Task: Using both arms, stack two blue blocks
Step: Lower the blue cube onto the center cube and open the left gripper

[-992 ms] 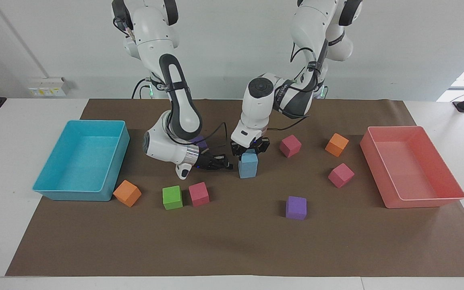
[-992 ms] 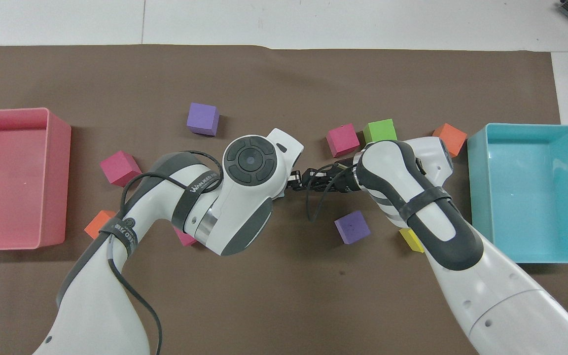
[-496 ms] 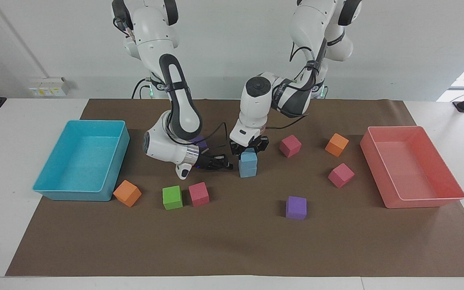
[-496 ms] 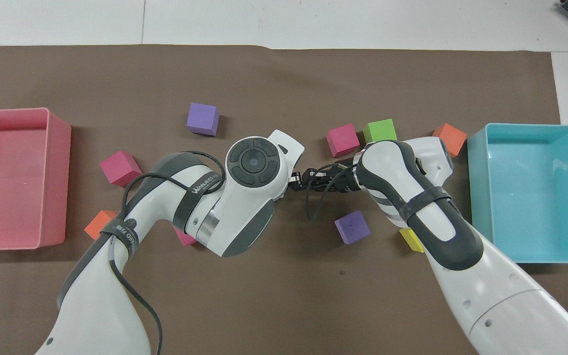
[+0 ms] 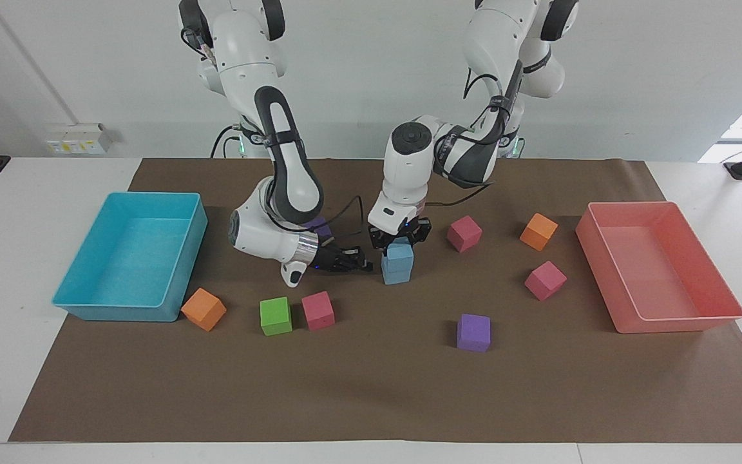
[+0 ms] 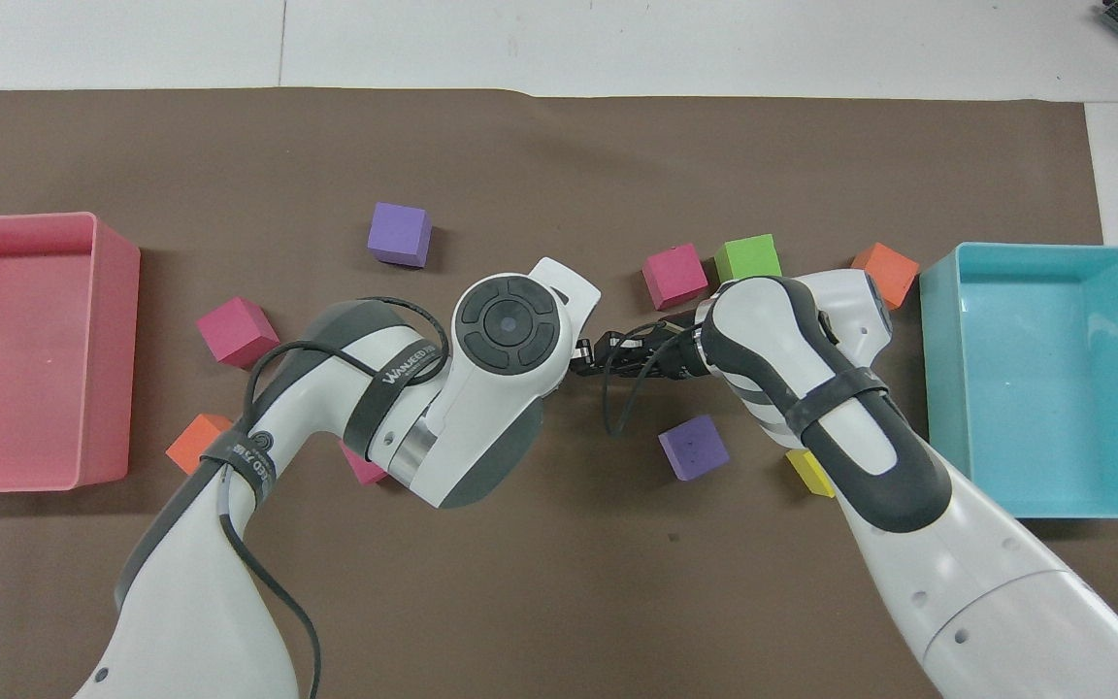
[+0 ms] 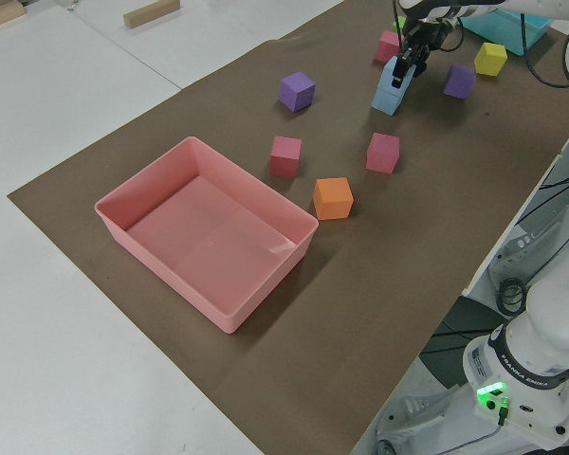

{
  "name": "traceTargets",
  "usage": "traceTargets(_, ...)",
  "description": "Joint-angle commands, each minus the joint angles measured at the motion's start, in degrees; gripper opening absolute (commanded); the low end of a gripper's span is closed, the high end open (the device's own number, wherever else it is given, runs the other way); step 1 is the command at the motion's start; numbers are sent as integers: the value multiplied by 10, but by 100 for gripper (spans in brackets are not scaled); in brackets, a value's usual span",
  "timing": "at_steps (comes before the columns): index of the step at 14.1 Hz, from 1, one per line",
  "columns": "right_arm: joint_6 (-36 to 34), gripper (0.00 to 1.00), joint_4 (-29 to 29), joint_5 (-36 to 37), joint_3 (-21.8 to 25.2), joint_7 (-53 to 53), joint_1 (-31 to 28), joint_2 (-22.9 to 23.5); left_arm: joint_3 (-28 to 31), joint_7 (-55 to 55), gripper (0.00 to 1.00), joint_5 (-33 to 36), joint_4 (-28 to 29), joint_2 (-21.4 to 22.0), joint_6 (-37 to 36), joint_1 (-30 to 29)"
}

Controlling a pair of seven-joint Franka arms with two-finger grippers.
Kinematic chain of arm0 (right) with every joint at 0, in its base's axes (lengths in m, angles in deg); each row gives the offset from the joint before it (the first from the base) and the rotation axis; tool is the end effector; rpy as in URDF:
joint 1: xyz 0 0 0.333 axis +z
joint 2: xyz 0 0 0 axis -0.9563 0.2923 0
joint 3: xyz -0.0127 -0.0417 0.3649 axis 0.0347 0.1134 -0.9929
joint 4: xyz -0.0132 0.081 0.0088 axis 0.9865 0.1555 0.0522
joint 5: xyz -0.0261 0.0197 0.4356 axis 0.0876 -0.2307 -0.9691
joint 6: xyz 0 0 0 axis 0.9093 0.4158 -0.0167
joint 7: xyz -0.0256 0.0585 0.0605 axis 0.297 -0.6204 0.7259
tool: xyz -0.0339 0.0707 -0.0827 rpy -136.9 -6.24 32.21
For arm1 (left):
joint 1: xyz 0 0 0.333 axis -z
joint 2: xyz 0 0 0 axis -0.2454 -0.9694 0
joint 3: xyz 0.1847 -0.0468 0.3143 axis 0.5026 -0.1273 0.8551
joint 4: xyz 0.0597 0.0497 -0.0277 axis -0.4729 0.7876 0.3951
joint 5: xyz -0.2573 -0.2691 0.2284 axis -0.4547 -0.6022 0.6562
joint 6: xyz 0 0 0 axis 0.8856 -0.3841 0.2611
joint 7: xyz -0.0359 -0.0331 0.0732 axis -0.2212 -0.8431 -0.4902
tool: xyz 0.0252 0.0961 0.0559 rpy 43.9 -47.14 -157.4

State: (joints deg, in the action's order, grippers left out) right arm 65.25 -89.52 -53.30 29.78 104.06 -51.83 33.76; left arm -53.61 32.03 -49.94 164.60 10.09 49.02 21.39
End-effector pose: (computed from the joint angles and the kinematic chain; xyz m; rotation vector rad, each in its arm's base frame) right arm 0.6304 0.2482 0.2576 -2.2427 0.1065 0.1671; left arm 0.5555 -0.4506 0.3942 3.1072 0.1935 0.0532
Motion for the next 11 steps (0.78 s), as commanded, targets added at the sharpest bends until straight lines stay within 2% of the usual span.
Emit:
traceTargets(1, 17, 0, -14, -21, -2, 26, 1, -9, 10, 16, 0, 14, 12, 16, -10, 12)
traceTargets(11, 17, 0, -14, -21, -2, 25, 1, -9, 9, 17, 0, 14, 12, 16, -6, 14)
